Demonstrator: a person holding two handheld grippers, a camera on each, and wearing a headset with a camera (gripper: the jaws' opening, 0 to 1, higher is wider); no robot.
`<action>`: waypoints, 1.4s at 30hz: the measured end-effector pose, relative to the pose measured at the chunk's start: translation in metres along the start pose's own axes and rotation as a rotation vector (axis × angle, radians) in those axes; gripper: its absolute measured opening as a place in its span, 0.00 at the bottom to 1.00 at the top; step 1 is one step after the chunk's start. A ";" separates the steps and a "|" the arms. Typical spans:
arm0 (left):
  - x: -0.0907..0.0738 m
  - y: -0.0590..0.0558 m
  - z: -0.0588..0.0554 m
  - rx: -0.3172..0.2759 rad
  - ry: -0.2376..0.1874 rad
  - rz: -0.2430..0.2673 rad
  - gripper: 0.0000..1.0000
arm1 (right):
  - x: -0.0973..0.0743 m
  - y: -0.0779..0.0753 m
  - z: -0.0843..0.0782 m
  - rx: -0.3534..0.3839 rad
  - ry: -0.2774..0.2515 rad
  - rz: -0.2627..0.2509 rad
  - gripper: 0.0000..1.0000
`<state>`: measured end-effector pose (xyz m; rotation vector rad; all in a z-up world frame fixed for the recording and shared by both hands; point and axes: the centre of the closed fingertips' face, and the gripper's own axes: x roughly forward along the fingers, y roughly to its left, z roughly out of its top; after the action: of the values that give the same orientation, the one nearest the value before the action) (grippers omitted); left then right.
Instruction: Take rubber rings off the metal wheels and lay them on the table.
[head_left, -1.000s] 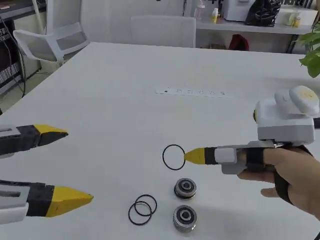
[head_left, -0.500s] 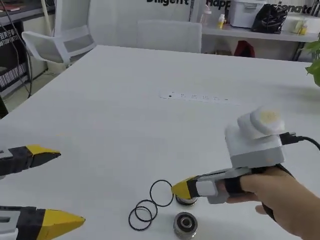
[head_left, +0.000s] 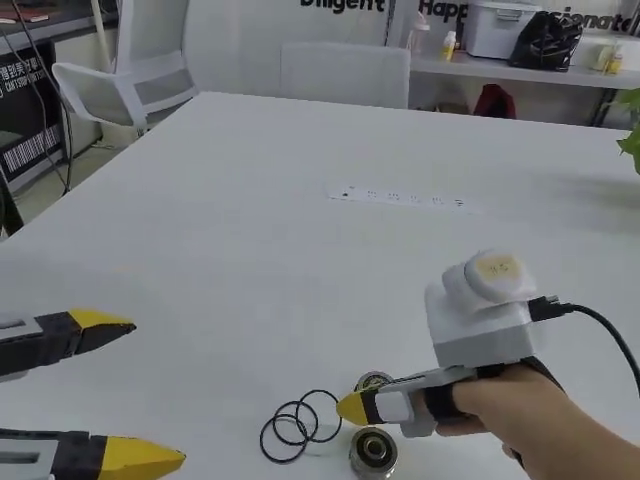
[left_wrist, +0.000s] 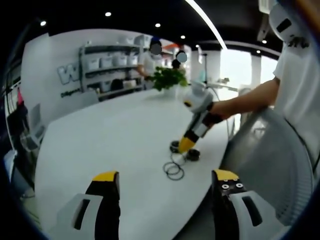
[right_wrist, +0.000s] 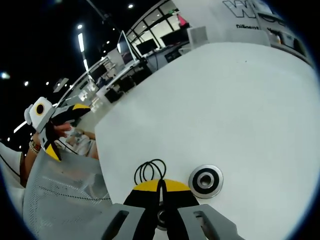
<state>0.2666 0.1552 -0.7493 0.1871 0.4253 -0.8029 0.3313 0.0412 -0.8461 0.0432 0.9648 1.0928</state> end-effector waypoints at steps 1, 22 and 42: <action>0.000 0.000 0.000 -0.001 0.000 0.001 0.76 | 0.001 0.000 -0.001 -0.002 0.002 -0.002 0.00; 0.004 -0.003 -0.005 -0.017 0.026 -0.006 0.75 | 0.006 -0.011 -0.008 -0.132 0.060 -0.100 0.07; 0.009 0.000 0.006 0.024 0.030 -0.029 0.75 | -0.031 -0.014 0.033 -0.232 -0.105 -0.088 0.12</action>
<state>0.2742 0.1473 -0.7484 0.2154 0.4473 -0.8350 0.3606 0.0238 -0.8129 -0.1290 0.7351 1.1032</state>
